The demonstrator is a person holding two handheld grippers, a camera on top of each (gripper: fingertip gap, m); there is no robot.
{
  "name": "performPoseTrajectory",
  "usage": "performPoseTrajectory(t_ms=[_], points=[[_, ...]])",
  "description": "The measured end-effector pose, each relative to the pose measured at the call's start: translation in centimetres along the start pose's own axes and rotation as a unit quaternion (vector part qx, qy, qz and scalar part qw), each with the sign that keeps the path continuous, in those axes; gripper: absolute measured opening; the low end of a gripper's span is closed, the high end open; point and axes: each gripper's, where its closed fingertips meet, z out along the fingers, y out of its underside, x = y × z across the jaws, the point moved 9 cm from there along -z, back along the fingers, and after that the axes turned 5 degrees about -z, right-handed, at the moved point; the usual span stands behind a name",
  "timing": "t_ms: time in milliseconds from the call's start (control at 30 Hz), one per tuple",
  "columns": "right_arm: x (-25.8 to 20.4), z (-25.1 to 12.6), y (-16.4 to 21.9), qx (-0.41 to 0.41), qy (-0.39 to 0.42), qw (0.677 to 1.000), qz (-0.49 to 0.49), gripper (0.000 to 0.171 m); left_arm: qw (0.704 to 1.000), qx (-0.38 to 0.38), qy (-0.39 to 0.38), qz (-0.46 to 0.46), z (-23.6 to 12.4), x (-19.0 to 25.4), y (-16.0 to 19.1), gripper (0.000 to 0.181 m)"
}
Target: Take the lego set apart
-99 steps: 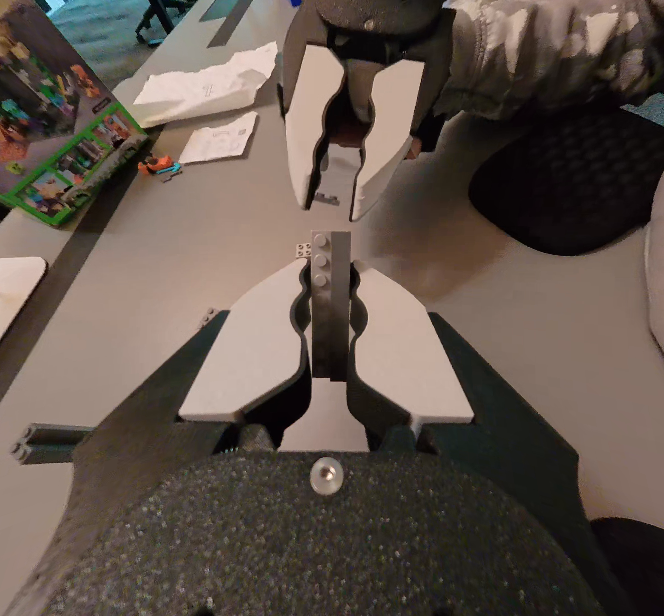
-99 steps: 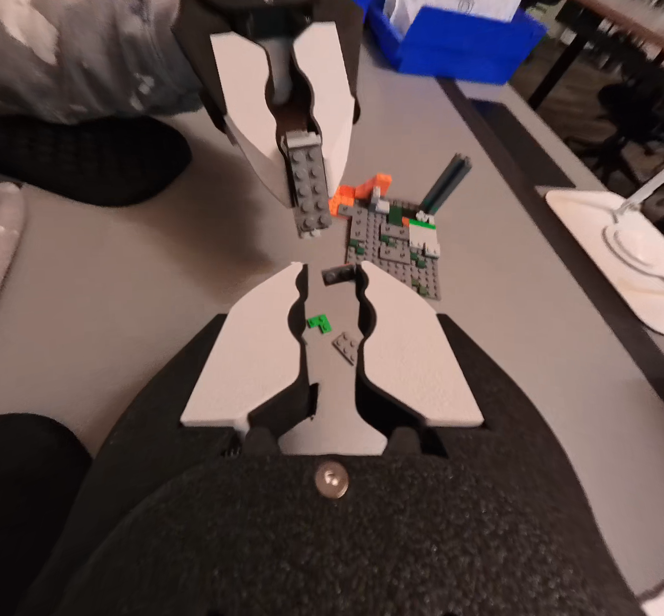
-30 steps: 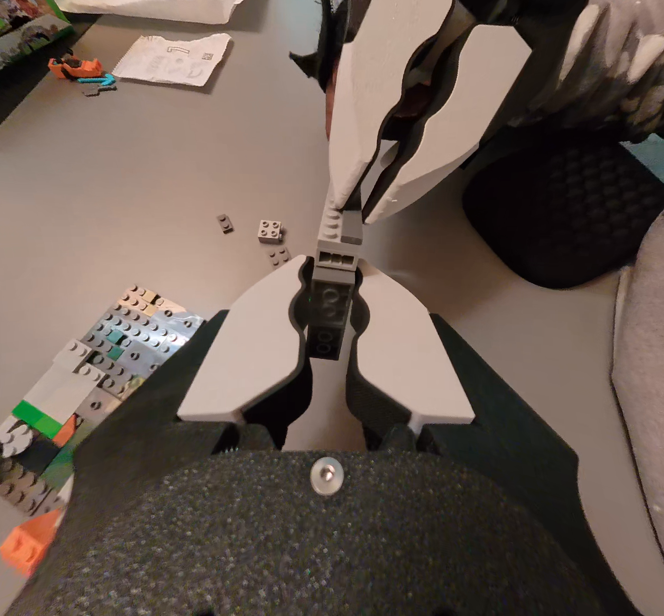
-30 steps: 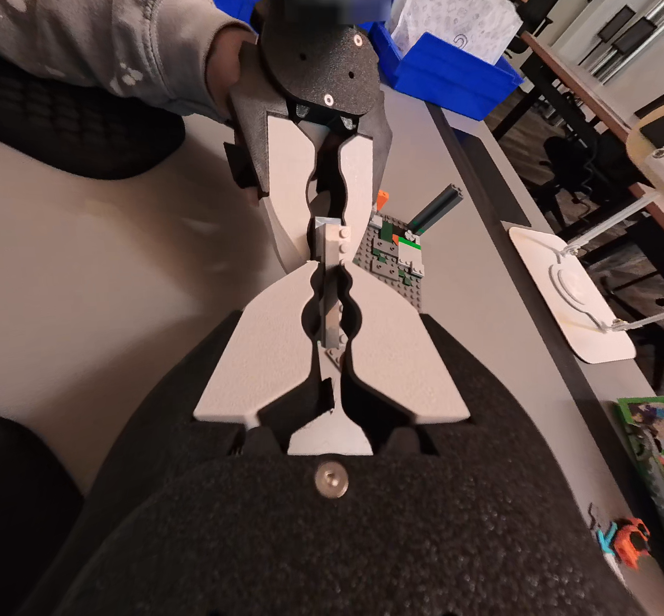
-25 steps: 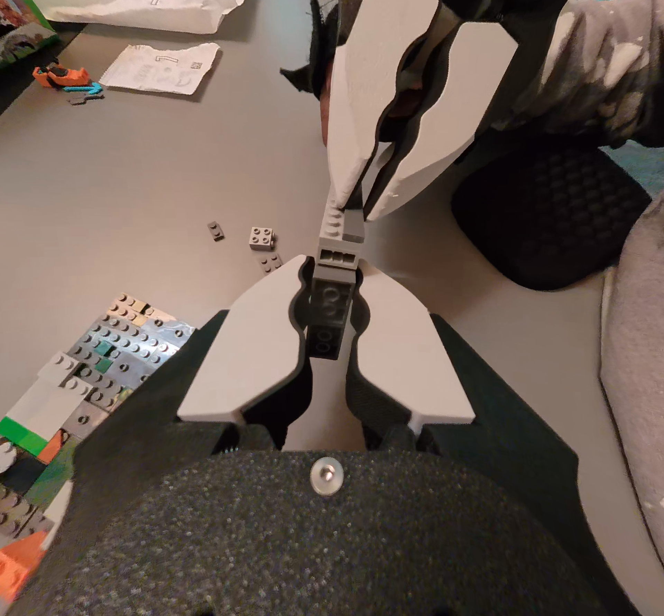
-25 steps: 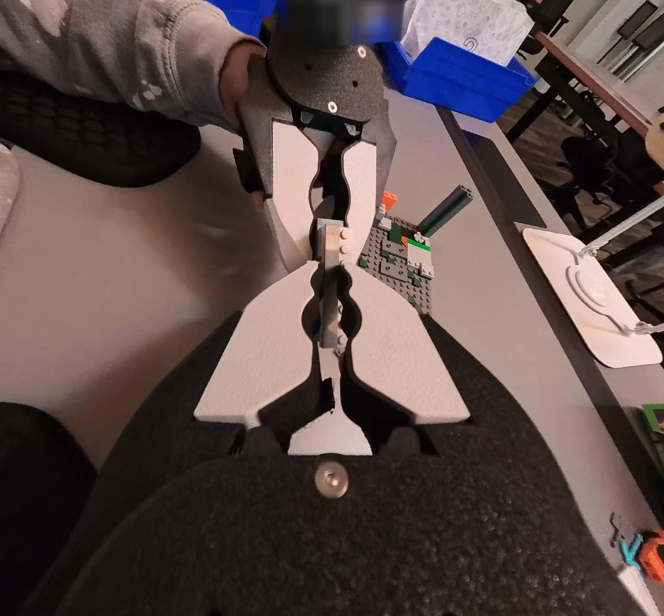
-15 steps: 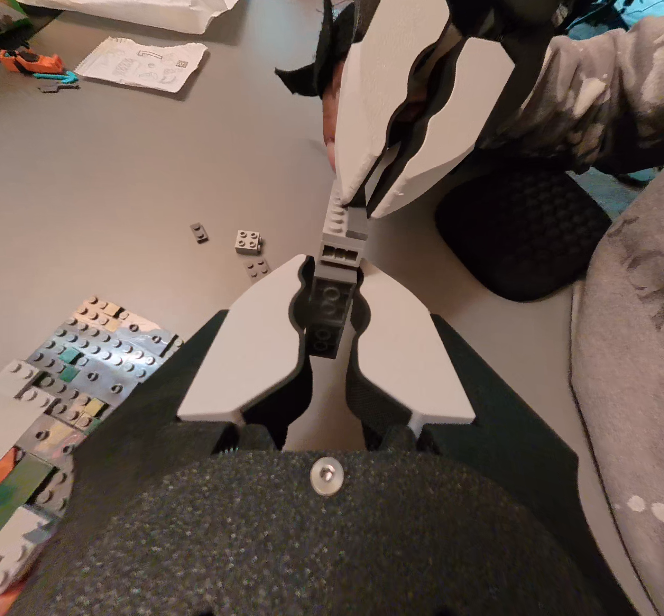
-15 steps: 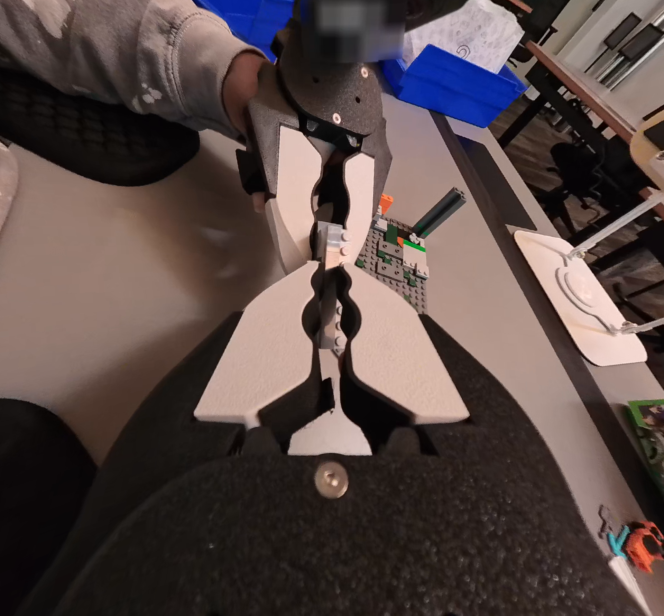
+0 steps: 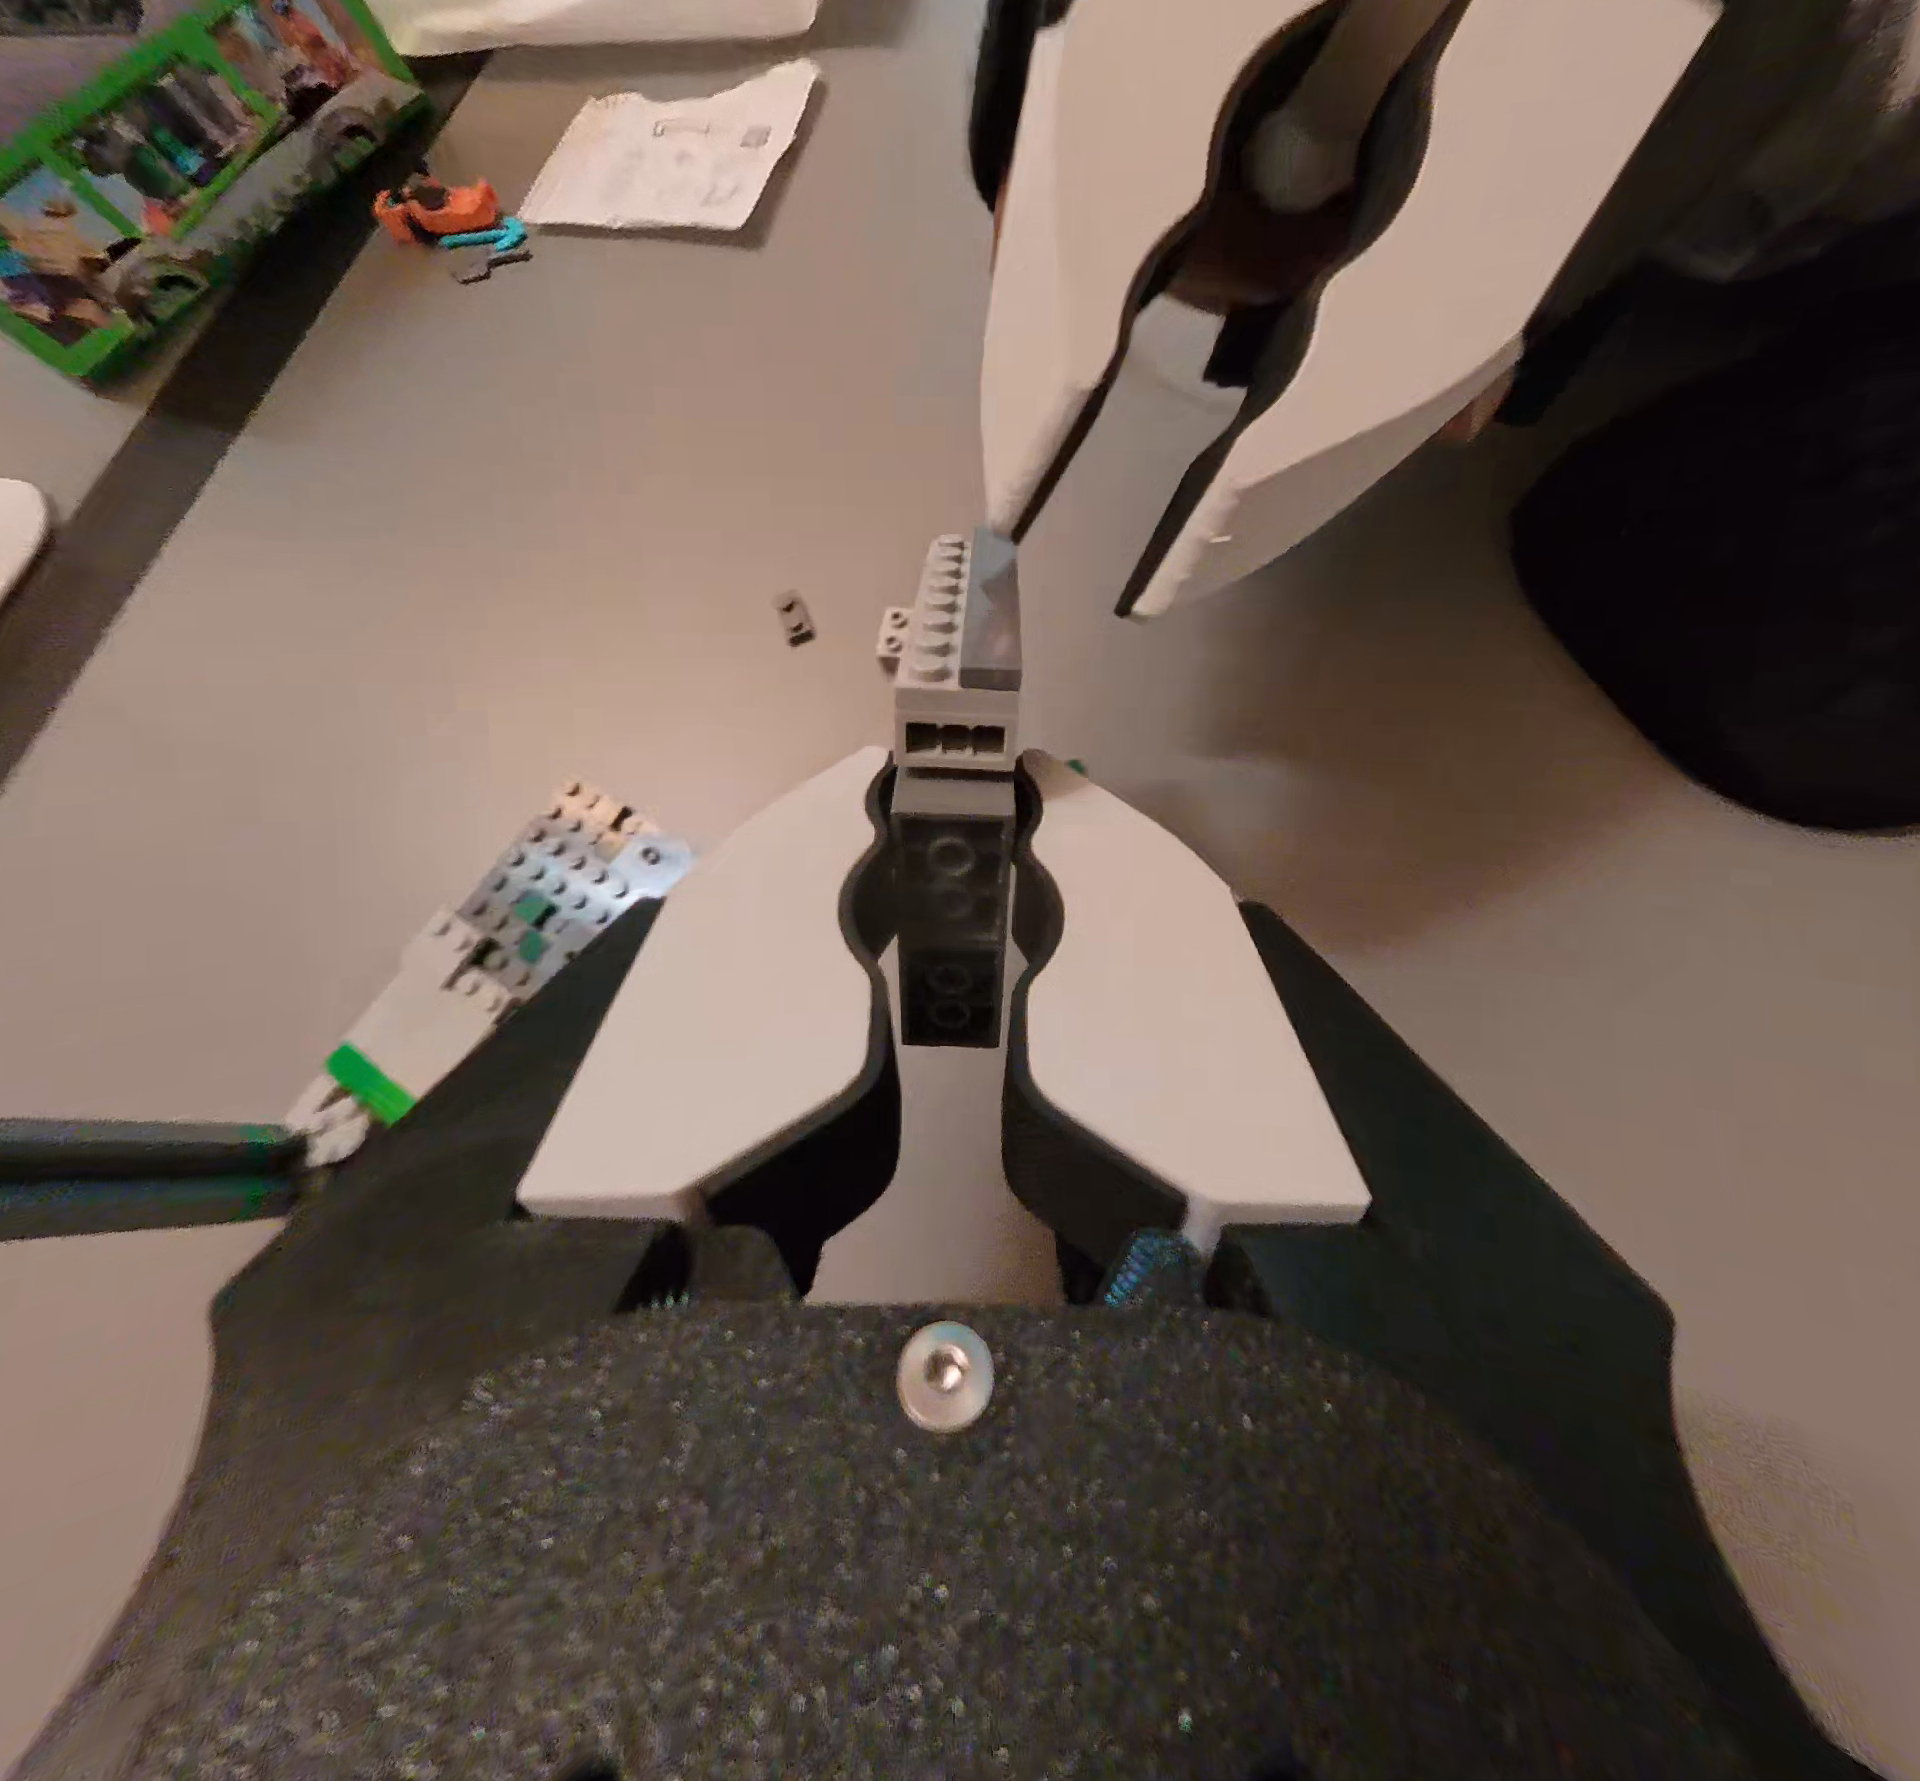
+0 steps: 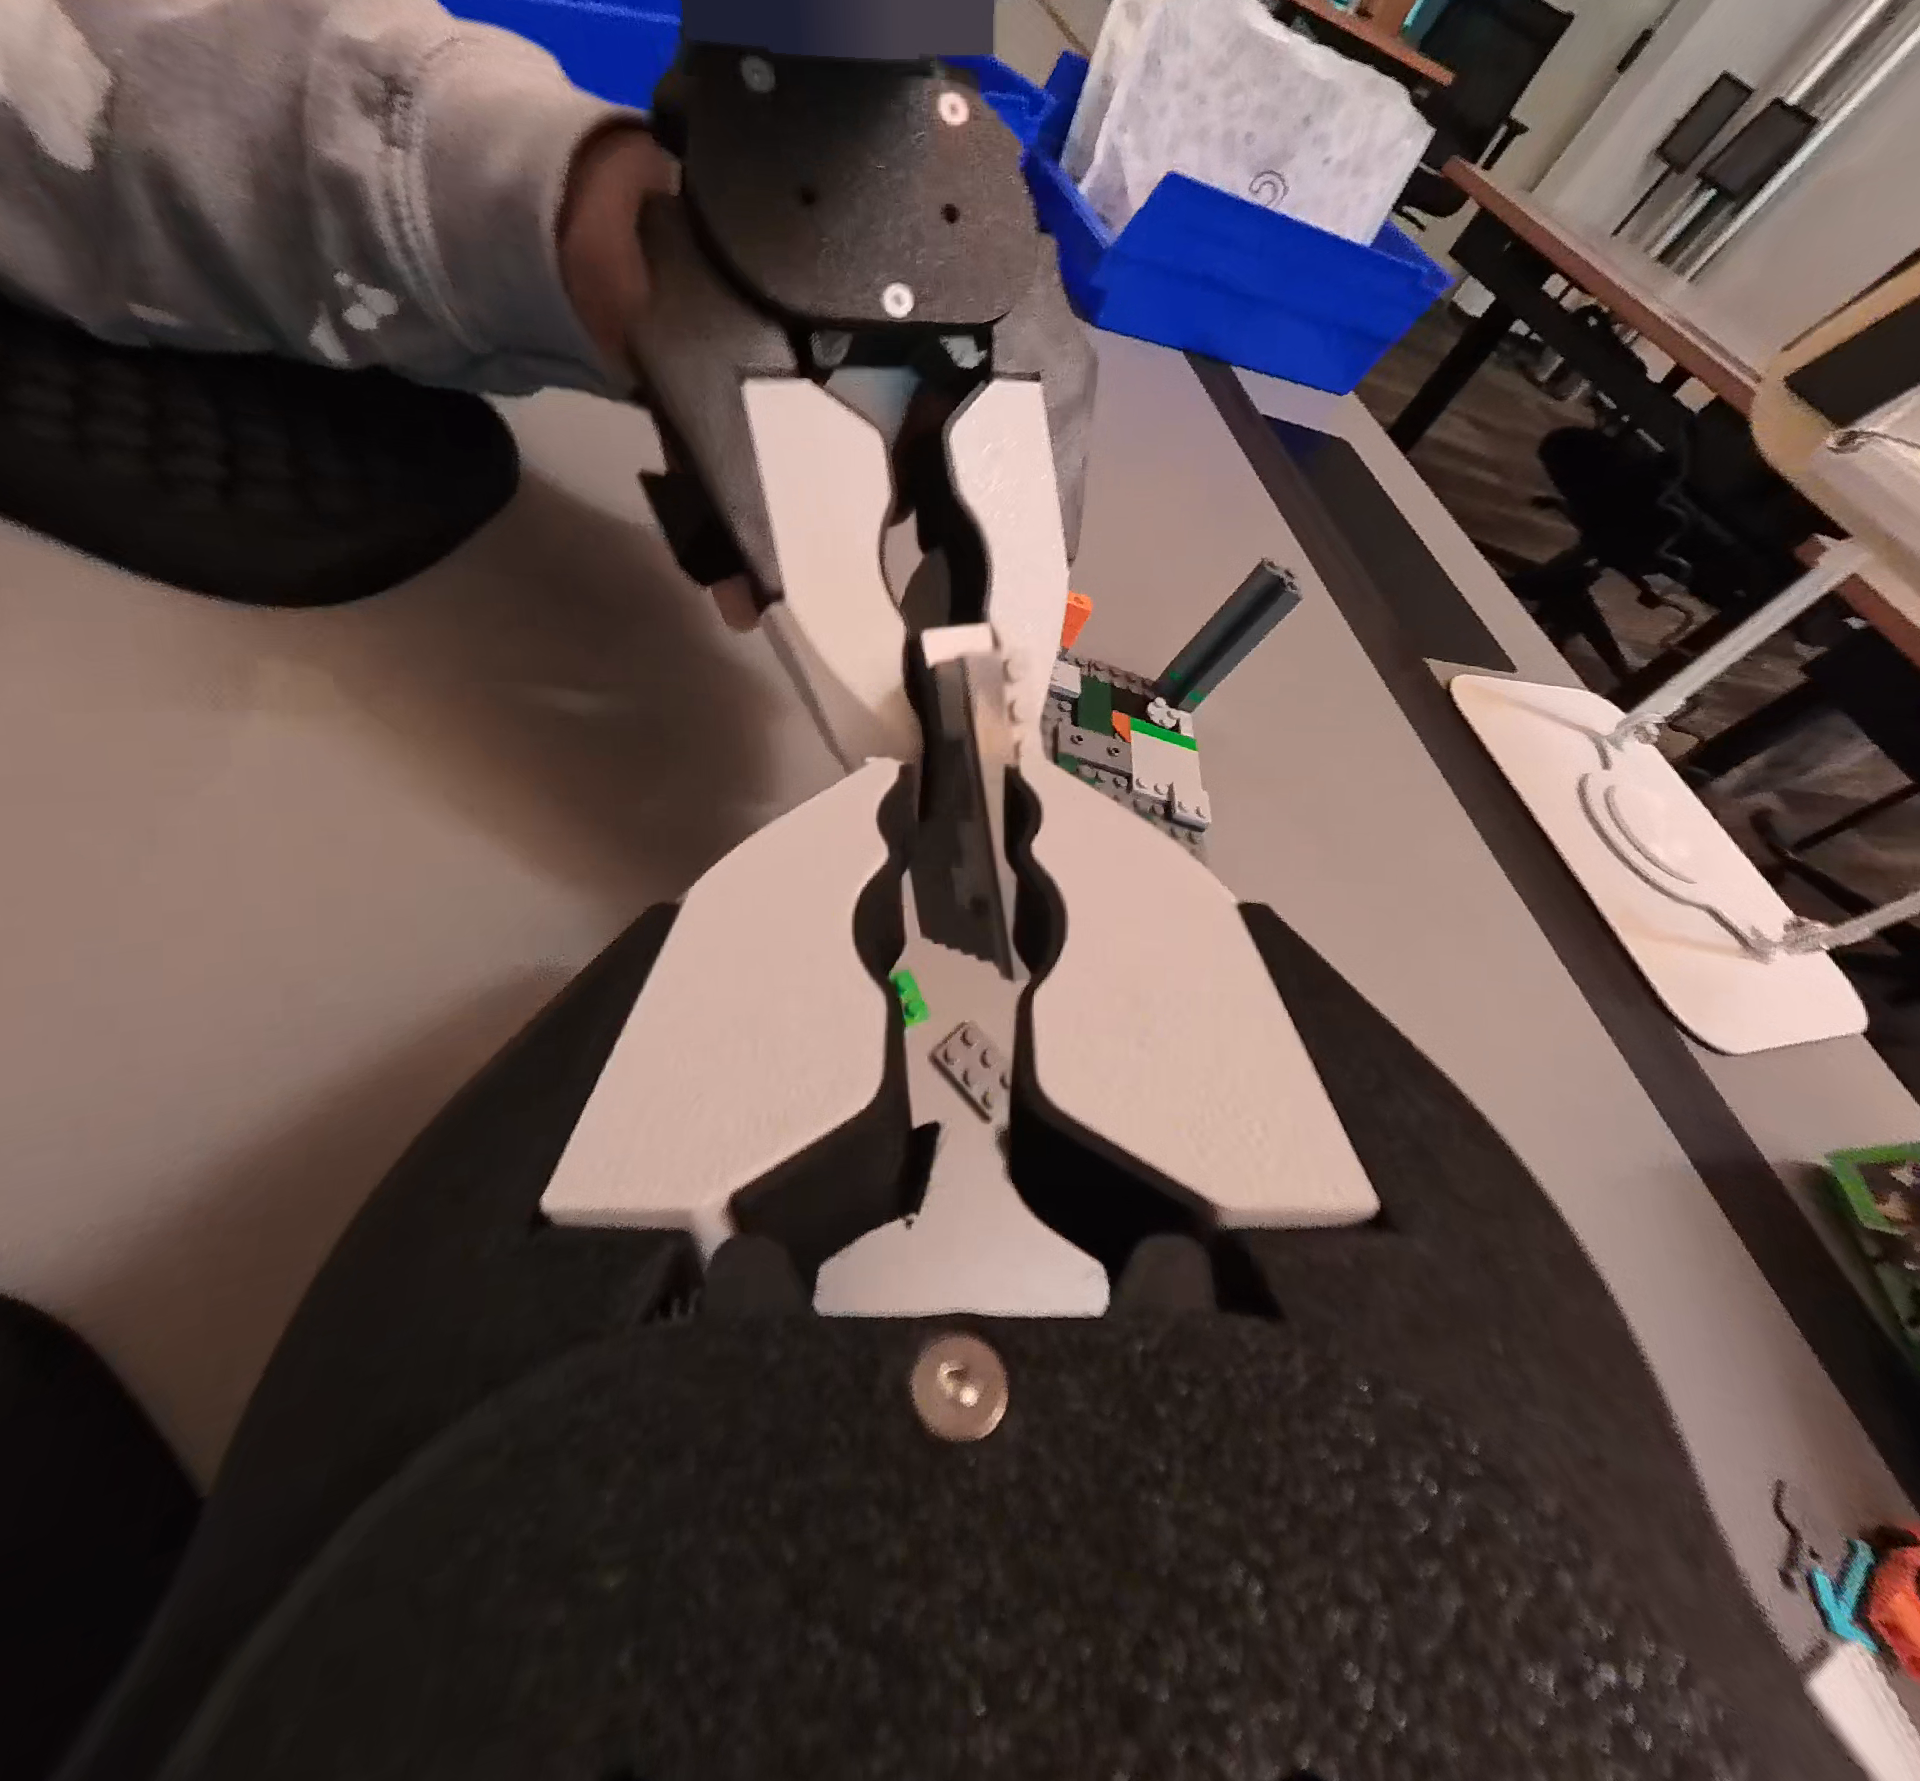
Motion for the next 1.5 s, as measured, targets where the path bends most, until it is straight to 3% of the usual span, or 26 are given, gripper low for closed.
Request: performPoseTrajectory(t_ms=[133,667,833,1100,1167,1267,1500], points=[[-0.3,0.7,-0.6,-0.001,0.019,1.000,0.002,0.015,0.997,-0.040,-0.051,0.034,0.4,0.6,-0.1,0.018],[-1.2,2.6,-0.1,-0.096,-0.058,0.989,-0.099,0.009,0.984,-0.147,-0.046,0.091,1.3,1.8,0.6,0.019],[-1.1,2.5,-0.5,-0.103,-0.080,0.985,-0.114,0.007,0.986,-0.142,-0.028,0.084,1.0,1.7,0.6,0.019],[0.4,1.1,0.7,-0.012,-0.105,0.994,-0.005,0.006,0.995,-0.090,0.013,0.041,-0.1,1.2,0.1,0.019],[0.9,0.3,0.9,0.007,-0.105,0.994,0.018,0.006,0.993,-0.113,-0.013,0.041,-0.3,0.5,0.9,0.019],[0.8,-0.4,1.7,-0.003,-0.098,0.995,0.018,0.006,0.998,-0.062,0.033,0.007,-1.2,0.4,0.8,0.019],[1.5,-1.3,1.8,0.047,-0.100,0.991,0.078,0.007,0.998,-0.055,0.032,0.007,-0.7,0.2,0.7,0.018]])
